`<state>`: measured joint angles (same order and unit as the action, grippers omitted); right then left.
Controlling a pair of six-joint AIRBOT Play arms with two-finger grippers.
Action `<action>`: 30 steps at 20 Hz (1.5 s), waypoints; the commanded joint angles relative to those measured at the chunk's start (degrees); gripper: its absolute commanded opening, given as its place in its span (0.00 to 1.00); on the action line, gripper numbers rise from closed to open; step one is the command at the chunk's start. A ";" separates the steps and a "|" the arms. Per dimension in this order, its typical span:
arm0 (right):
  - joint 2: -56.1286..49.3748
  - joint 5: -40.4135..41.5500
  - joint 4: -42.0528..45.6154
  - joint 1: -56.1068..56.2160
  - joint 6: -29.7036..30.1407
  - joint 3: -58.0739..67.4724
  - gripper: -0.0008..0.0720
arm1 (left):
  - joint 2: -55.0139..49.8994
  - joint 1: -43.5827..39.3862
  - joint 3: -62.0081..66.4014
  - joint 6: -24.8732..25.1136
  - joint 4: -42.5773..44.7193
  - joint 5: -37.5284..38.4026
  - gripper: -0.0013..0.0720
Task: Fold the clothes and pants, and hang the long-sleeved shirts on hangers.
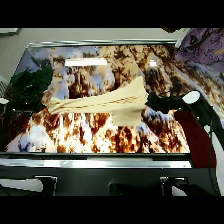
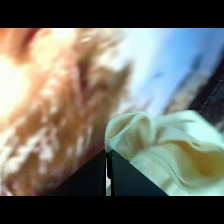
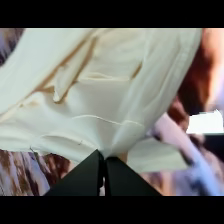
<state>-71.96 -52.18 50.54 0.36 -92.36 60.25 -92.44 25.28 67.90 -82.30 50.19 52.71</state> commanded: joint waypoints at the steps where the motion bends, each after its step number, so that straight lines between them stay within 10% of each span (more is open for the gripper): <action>1: 4.87 -1.70 0.15 -0.04 0.46 7.72 0.04 | 9.99 0.07 0.20 0.48 -0.72 4.72 0.04; 12: 20.00 -11.39 7.02 -0.02 3.69 48.57 0.04 | 58.14 3.41 12.50 -1.03 1.55 0.72 0.04; 17: 29.49 -8.94 7.87 -0.04 1.81 48.92 0.04 | 68.70 8.33 13.90 -16.83 18.47 -3.76 0.04; 23: 20.83 -10.82 7.76 -0.02 -2.73 48.89 0.04 | 61.11 10.01 13.68 -18.03 14.16 -4.13 0.04; 30: -12.04 -12.07 13.77 8.44 -5.99 48.89 0.04 | 27.63 -3.87 13.20 -5.92 9.62 -3.87 0.04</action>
<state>-71.33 -64.49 60.34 4.99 -96.07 109.10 -51.64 26.83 81.10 -92.20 60.12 49.32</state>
